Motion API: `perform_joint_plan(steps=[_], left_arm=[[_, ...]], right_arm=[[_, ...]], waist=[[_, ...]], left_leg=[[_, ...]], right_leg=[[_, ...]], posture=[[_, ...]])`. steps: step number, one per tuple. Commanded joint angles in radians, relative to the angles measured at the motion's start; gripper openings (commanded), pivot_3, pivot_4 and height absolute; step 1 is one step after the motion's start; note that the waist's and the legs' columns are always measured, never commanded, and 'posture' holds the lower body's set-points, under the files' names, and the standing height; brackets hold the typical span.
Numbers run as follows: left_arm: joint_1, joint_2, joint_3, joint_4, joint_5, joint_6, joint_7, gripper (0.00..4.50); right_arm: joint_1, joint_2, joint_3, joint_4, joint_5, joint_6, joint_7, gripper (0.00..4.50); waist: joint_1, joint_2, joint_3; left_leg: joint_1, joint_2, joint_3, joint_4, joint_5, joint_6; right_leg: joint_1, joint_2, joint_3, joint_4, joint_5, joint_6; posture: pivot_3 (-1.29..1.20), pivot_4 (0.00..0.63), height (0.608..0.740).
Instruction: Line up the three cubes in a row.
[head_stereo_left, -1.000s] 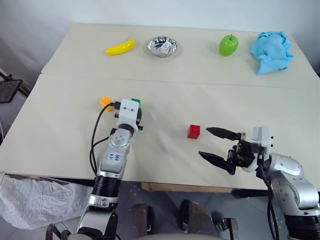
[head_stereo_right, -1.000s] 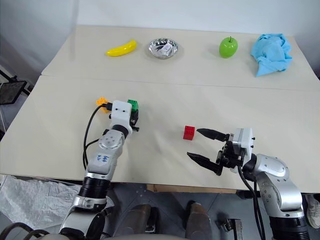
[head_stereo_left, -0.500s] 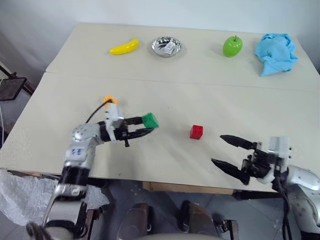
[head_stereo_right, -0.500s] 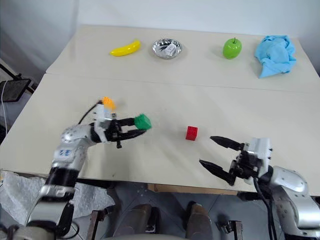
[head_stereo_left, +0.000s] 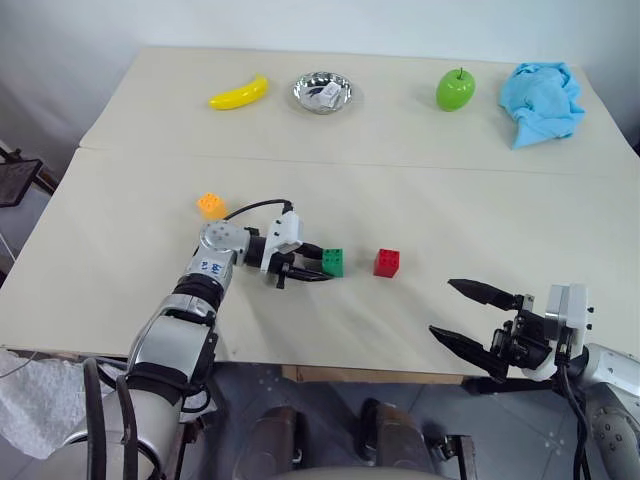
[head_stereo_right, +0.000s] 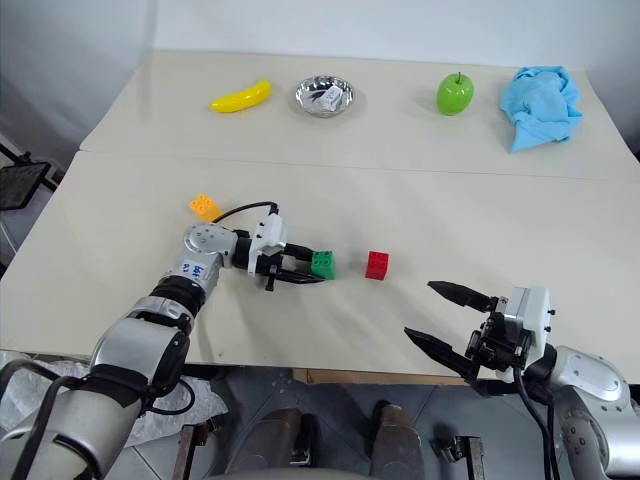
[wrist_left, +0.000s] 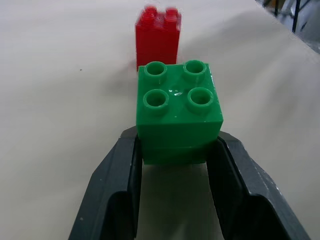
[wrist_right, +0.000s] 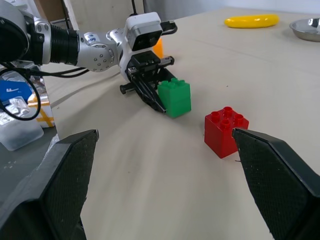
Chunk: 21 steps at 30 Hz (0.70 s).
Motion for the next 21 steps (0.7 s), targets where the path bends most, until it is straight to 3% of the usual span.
perform_joint_plan(steps=[1, 11, 20, 21], left_arm=[[-0.030, -0.011, 0.003, 0.036, 0.042, -0.027, 0.035, 1.61], [-0.068, 0.001, 0.008, 0.082, 0.109, -0.058, 0.108, 1.61], [-0.077, 0.002, 0.036, 0.086, 0.112, -0.054, 0.084, 4.32], [-0.072, 0.011, 0.045, 0.078, 0.104, -0.059, 0.076, 4.46]], right_arm=[[0.016, 0.009, -0.007, -0.056, 0.013, -0.013, -0.015, 4.50], [0.042, 0.010, -0.009, -0.071, 0.014, -0.014, -0.026, 4.50], [0.033, 0.010, 0.003, -0.063, 0.010, -0.017, -0.029, 4.50], [0.028, 0.013, 0.007, -0.059, 0.009, -0.020, -0.029, 4.50]], waist=[[0.003, 0.000, 0.000], [0.006, 0.000, 0.000], [0.004, 0.000, 0.000], [0.003, 0.000, 0.000]], left_leg=[[0.000, 0.000, 0.000, 0.000, 0.000, 0.000], [0.001, 0.000, 0.000, 0.001, 0.000, 0.001], [0.000, 0.000, 0.000, 0.001, 0.000, 0.001], [0.000, 0.000, 0.000, 0.001, 0.000, 0.001]], right_leg=[[0.000, 0.000, 0.000, 0.000, 0.000, 0.000], [0.000, 0.000, 0.001, 0.001, 0.000, 0.001], [0.000, 0.000, 0.001, 0.001, 0.000, 0.001], [0.000, 0.000, 0.001, 0.001, 0.000, 0.001]], posture=[[0.00, 0.150, 0.740], [0.00, 0.150, 0.740], [0.00, 0.150, 0.740], [0.00, 0.150, 0.740]])
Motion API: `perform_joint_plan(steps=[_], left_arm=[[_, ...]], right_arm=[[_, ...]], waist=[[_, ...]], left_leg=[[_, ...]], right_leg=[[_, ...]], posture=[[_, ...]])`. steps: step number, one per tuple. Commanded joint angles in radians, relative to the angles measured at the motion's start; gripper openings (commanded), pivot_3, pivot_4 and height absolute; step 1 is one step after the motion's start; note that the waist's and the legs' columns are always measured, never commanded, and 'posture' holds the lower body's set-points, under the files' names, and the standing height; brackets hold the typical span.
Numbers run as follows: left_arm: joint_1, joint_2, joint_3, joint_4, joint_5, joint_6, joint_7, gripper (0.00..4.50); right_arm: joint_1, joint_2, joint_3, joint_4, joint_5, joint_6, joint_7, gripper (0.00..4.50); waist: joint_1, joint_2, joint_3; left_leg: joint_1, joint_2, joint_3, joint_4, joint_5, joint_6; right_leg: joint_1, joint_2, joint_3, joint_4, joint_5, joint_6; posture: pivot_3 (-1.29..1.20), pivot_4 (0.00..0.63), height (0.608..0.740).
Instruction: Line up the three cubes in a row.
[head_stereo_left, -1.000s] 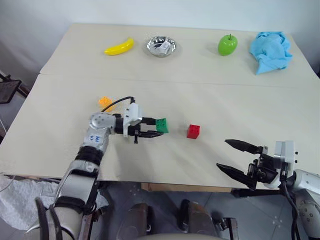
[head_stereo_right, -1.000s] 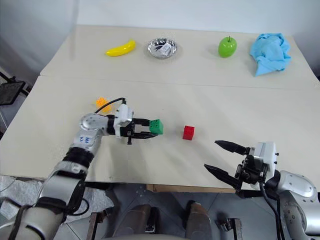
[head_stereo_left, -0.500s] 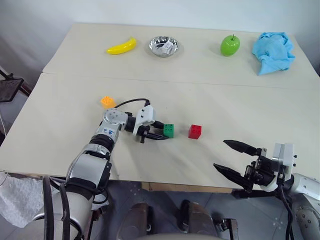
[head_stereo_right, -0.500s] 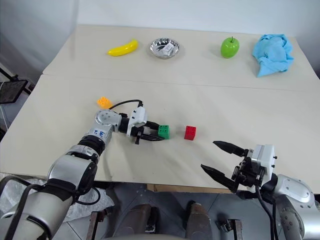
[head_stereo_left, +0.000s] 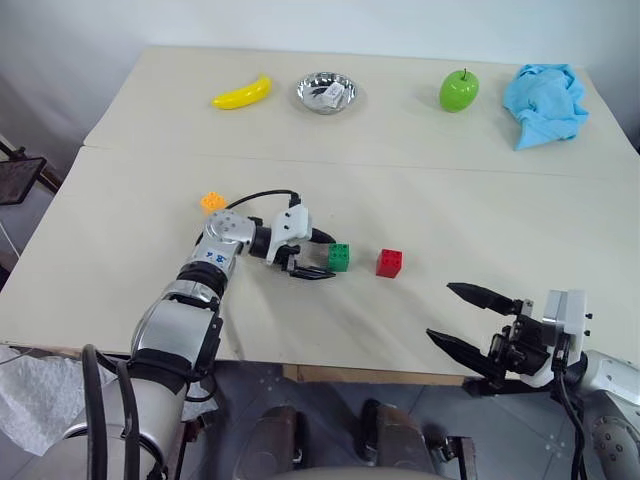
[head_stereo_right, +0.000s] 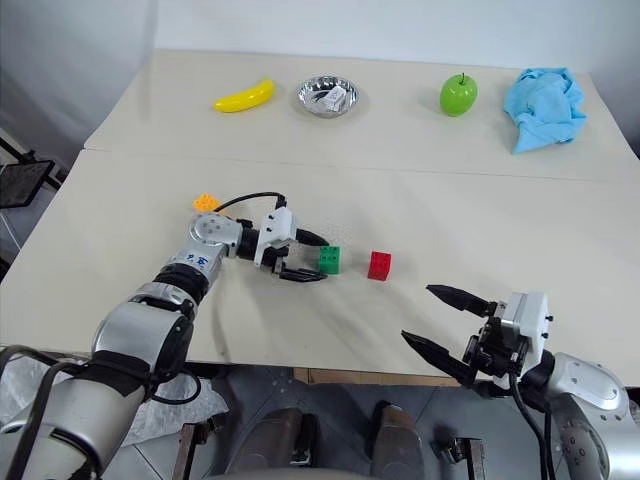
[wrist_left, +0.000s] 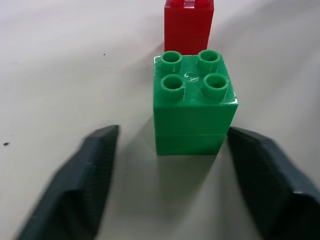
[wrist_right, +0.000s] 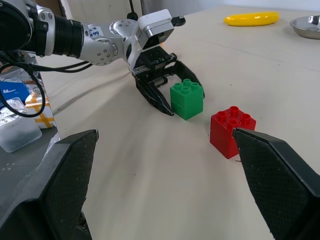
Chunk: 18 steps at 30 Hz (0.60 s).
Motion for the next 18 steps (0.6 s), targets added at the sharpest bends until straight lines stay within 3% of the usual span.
perform_joint_plan(steps=[1, 5, 9, 15, 18], left_arm=[[-0.003, 0.020, 0.025, -0.007, -0.008, -0.016, -0.020, 4.46], [0.067, 0.056, 0.080, -0.091, -0.086, -0.049, -0.116, 4.46], [0.276, 0.134, 0.147, -0.330, -0.189, -0.061, -0.139, 4.46], [0.741, 0.212, 0.281, -0.959, -0.337, 0.146, 0.078, 4.46], [0.972, 0.188, 0.397, -1.226, -0.414, 0.287, 0.278, 4.46]], right_arm=[[-0.007, 0.011, 0.003, -0.023, 0.008, -0.022, 0.002, 4.50], [-0.037, 0.034, 0.019, -0.012, 0.009, -0.033, -0.003, 4.50], [-0.099, 0.053, 0.041, 0.010, 0.015, -0.030, -0.016, 4.50], [-0.200, 0.056, 0.103, 0.024, 0.032, -0.011, 0.015, 4.50], [-0.250, 0.051, 0.143, 0.039, 0.034, 0.005, 0.041, 4.50]], waist=[[-0.001, 0.000, 0.000], [-0.008, 0.000, 0.000], [-0.029, 0.000, 0.000], [-0.052, 0.001, 0.000], [-0.046, 0.001, 0.000]], left_leg=[[0.000, 0.000, 0.000, 0.000, 0.000, 0.000], [0.000, 0.000, 0.000, 0.000, 0.000, 0.000], [0.001, 0.001, 0.000, -0.001, 0.000, 0.000], [0.002, 0.002, -0.002, -0.001, 0.000, -0.001], [0.002, 0.002, -0.003, -0.001, -0.001, -0.001]], right_leg=[[0.000, 0.000, 0.000, 0.000, 0.000, 0.000], [0.000, 0.000, 0.000, 0.000, 0.000, 0.000], [0.000, 0.000, 0.000, 0.000, 0.000, 0.000], [0.000, 0.000, 0.000, 0.001, 0.000, -0.001], [0.000, -0.001, 0.001, 0.000, 0.000, -0.001]], posture=[[0.00, 0.150, 0.740], [0.00, 0.150, 0.740], [0.00, 0.150, 0.740], [0.00, 0.150, 0.740], [0.00, 0.150, 0.740]])
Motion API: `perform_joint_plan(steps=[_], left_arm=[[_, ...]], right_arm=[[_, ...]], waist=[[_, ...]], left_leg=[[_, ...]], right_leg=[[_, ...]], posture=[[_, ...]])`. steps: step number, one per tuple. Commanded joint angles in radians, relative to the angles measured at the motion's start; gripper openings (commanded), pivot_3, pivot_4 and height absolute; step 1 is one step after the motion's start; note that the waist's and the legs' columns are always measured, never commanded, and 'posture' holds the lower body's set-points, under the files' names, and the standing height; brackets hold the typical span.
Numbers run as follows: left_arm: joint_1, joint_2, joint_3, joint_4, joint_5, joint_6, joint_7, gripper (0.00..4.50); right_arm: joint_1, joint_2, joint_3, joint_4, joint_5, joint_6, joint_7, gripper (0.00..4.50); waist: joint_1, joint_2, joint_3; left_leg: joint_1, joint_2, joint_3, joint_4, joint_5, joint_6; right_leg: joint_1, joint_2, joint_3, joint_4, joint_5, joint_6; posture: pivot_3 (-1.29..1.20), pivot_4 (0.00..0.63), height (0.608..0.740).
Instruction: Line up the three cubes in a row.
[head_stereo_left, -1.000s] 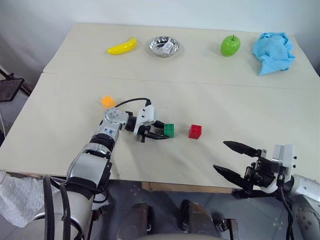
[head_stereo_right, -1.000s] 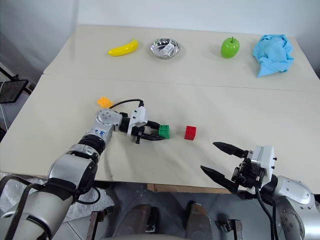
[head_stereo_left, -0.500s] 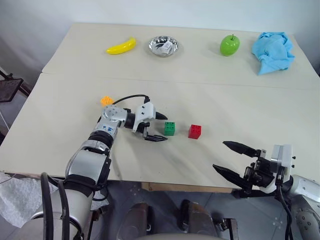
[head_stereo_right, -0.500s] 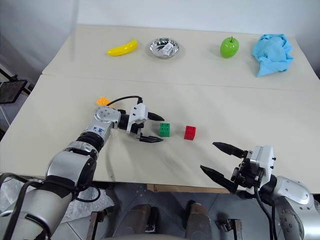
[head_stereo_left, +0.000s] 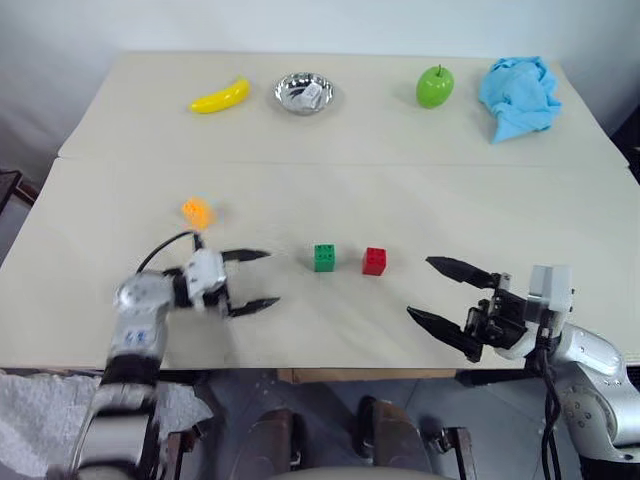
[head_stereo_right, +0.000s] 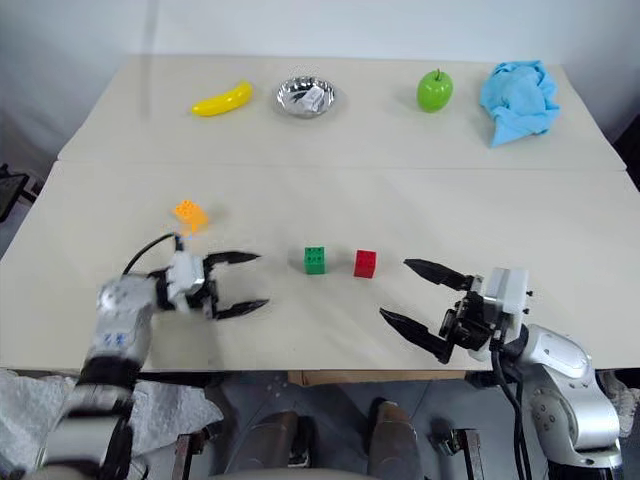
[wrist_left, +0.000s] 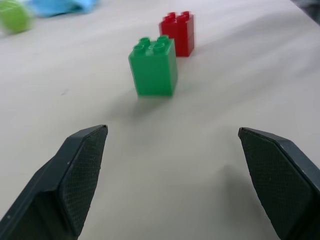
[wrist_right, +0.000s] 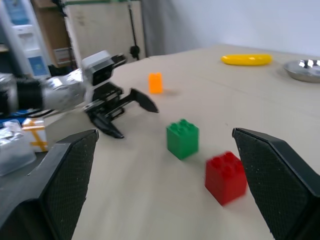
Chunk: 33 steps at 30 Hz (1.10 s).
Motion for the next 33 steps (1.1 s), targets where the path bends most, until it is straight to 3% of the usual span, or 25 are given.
perform_joint_plan(steps=[1, 7, 15, 20, 25, 33], left_arm=[[0.196, -0.015, 0.128, -0.272, -0.071, 0.109, 0.201, 4.46], [0.476, -0.136, 0.365, -0.425, -0.157, 0.209, 0.522, 4.46], [0.560, -0.147, 0.386, -0.496, -0.214, 0.271, 0.583, 4.46], [0.370, -0.022, 0.306, -0.379, -0.225, 0.398, 0.524, 4.46], [-0.055, 0.175, 0.182, 0.066, -0.111, 0.433, 0.415, 4.46], [-0.433, 0.193, 0.036, 0.535, 0.020, 0.277, 0.278, 4.46]], right_arm=[[-0.048, 0.003, 0.030, 0.006, 0.015, -0.002, 0.027, 4.50], [-0.129, 0.018, 0.068, 0.051, -0.018, -0.021, 0.035, 4.50], [-0.187, 0.006, 0.085, 0.076, -0.034, -0.015, 0.064, 4.50], [-0.197, 0.011, 0.092, 0.081, -0.040, -0.008, 0.058, 4.50], [-0.189, 0.001, 0.098, 0.061, -0.033, 0.016, 0.054, 4.50], [-0.150, 0.025, 0.096, 0.022, -0.054, -0.002, 0.002, 4.50]], waist=[[0.008, 0.000, 0.000], [0.027, 0.000, 0.000], [0.030, 0.000, 0.000], [0.036, 0.000, 0.000], [0.033, 0.000, -0.001], [0.013, -0.001, -0.002]], left_leg=[[0.000, 0.000, -0.001, 0.000, 0.000, 0.000], [0.001, 0.000, -0.002, 0.001, -0.001, -0.001], [0.001, 0.000, -0.001, 0.001, -0.002, -0.003], [0.000, 0.000, -0.001, 0.001, -0.002, -0.003], [0.000, -0.001, 0.000, 0.000, -0.001, -0.003], [0.001, -0.004, 0.005, -0.003, -0.002, -0.002]], right_leg=[[0.001, -0.001, 0.000, 0.000, 0.000, 0.000], [0.001, -0.001, 0.001, -0.001, 0.000, 0.000], [0.001, -0.001, 0.001, -0.001, 0.000, -0.001], [0.000, -0.001, -0.001, 0.001, -0.001, -0.001], [-0.001, 0.001, -0.002, 0.003, -0.001, -0.002], [-0.003, 0.002, -0.008, 0.002, -0.001, -0.002]], posture=[[0.00, 0.150, 0.740], [0.00, 0.150, 0.740], [0.00, 0.150, 0.740], [0.00, 0.150, 0.740], [0.00, 0.150, 0.740], [0.00, 0.150, 0.740]])
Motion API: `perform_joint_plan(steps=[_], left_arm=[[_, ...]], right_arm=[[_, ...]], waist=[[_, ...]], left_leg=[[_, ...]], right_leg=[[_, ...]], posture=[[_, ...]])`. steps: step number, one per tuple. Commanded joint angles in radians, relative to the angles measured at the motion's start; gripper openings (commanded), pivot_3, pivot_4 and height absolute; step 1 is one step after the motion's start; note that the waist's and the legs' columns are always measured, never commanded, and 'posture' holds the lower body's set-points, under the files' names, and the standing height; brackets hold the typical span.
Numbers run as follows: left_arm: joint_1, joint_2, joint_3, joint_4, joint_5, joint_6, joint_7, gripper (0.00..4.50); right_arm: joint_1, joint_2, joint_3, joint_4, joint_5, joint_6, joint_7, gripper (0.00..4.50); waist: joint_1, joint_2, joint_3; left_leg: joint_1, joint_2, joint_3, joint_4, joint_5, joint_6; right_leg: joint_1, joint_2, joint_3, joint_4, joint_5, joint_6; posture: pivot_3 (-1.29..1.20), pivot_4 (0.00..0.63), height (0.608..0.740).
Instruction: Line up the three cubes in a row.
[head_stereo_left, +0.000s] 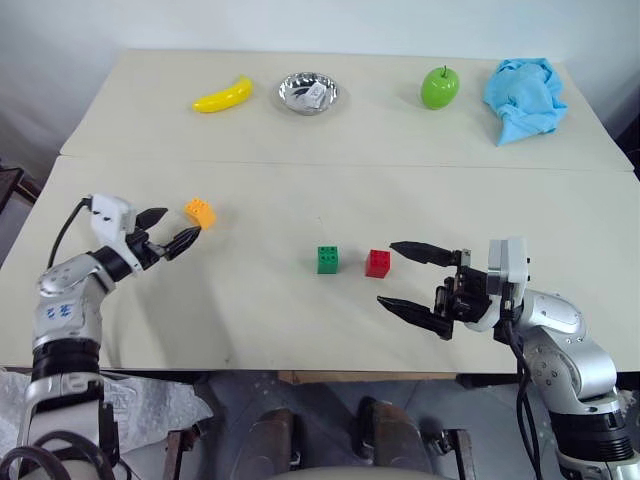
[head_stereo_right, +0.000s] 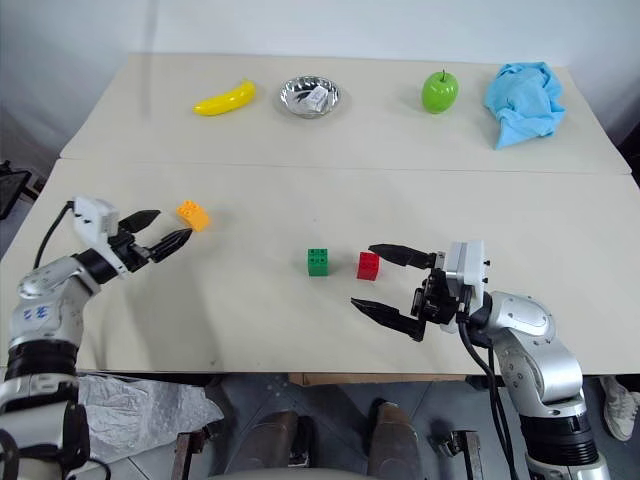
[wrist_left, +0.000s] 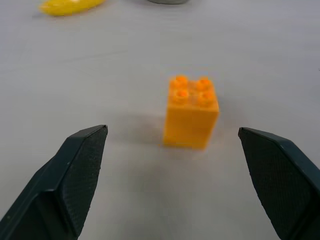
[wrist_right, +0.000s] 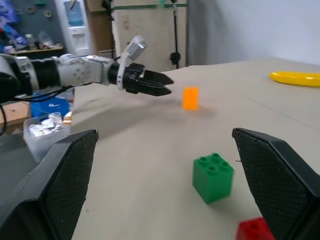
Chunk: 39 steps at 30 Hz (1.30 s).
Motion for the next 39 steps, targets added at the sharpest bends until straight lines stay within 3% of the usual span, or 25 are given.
perform_joint_plan(steps=[1, 4, 7, 15, 19, 25, 28, 32, 39], left_arm=[[-0.124, -0.006, -0.028, 0.173, 0.045, -0.078, -0.045, 4.46], [-0.177, -0.007, -0.046, 0.263, 0.077, -0.131, -0.055, 4.46], [-0.211, -0.009, -0.050, 0.322, 0.089, -0.163, -0.073, 3.96], [-0.243, -0.013, -0.080, 0.368, 0.100, -0.256, -0.259, 1.55], [-0.266, -0.027, -0.106, 0.344, 0.082, -0.345, -0.484, 1.51], [-0.328, -0.036, -0.255, 0.396, 0.196, -0.495, -0.740, 1.51], [-0.373, -0.040, -0.305, 0.461, 0.252, -0.575, -0.760, 1.51], [-0.457, -0.093, -0.320, 0.560, 0.303, -0.573, -0.642, 1.51], [-0.496, -0.153, -0.321, 0.602, 0.336, -0.590, -0.639, 1.51]], right_arm=[[0.028, 0.012, -0.008, -0.065, -0.001, -0.022, -0.027, 4.50], [0.041, 0.015, -0.009, -0.081, -0.003, -0.024, -0.042, 4.50], [0.059, 0.016, -0.021, -0.092, -0.008, -0.032, -0.059, 4.50], [0.090, 0.000, -0.039, -0.093, -0.009, -0.044, -0.072, 4.50], [0.106, -0.014, -0.054, -0.097, -0.003, -0.038, -0.068, 4.50], [0.129, -0.035, -0.077, -0.113, 0.006, -0.024, -0.068, 4.50], [0.139, -0.045, -0.084, -0.125, 0.012, -0.019, -0.071, 4.50], [0.161, -0.050, -0.102, -0.137, 0.004, -0.028, -0.083, 4.50], [0.175, -0.045, -0.105, -0.157, 0.003, -0.030, -0.102, 4.50]], waist=[[0.000, -0.001, 0.000], [-0.002, -0.001, 0.000], [-0.008, -0.001, 0.000], [-0.006, -0.001, 0.000], [-0.004, -0.001, 0.000], [-0.008, -0.001, 0.000], [-0.008, -0.001, 0.000], [0.001, -0.002, 0.000], [0.017, -0.002, 0.000]], left_leg=[[-0.001, 0.000, 0.000, 0.000, 0.000, 0.000], [-0.001, 0.000, 0.000, 0.000, 0.000, -0.001], [-0.001, 0.000, 0.001, 0.000, 0.000, -0.001], [-0.001, 0.003, 0.001, 0.002, 0.000, -0.001], [-0.001, 0.002, 0.001, 0.002, 0.000, 0.000], [-0.001, 0.000, 0.003, 0.002, 0.000, 0.000], [-0.001, 0.001, 0.003, 0.002, 0.000, 0.000], [-0.001, 0.001, 0.002, 0.002, 0.000, 0.000], [-0.001, 0.002, 0.002, 0.003, 0.000, 0.001]], right_leg=[[0.000, 0.001, -0.001, 0.000, 0.000, 0.000], [0.000, 0.001, -0.001, -0.002, 0.000, 0.000], [0.000, 0.001, 0.000, -0.002, 0.000, 0.000], [0.000, 0.000, 0.001, -0.001, 0.000, 0.000], [0.000, -0.001, 0.001, -0.001, 0.000, 0.000], [0.000, -0.001, 0.000, -0.001, 0.000, 0.000], [0.000, 0.000, 0.000, -0.001, 0.000, 0.000], [0.000, 0.000, 0.000, -0.001, 0.000, 0.000], [0.000, -0.001, 0.001, -0.001, 0.000, 0.000]], posture=[[0.00, 0.150, 0.740], [0.00, 0.150, 0.740], [0.00, 0.150, 0.740], [0.00, 0.150, 0.740], [0.00, 0.150, 0.740], [0.00, 0.150, 0.740], [0.00, 0.150, 0.740], [0.00, 0.150, 0.740], [0.00, 0.150, 0.740]])
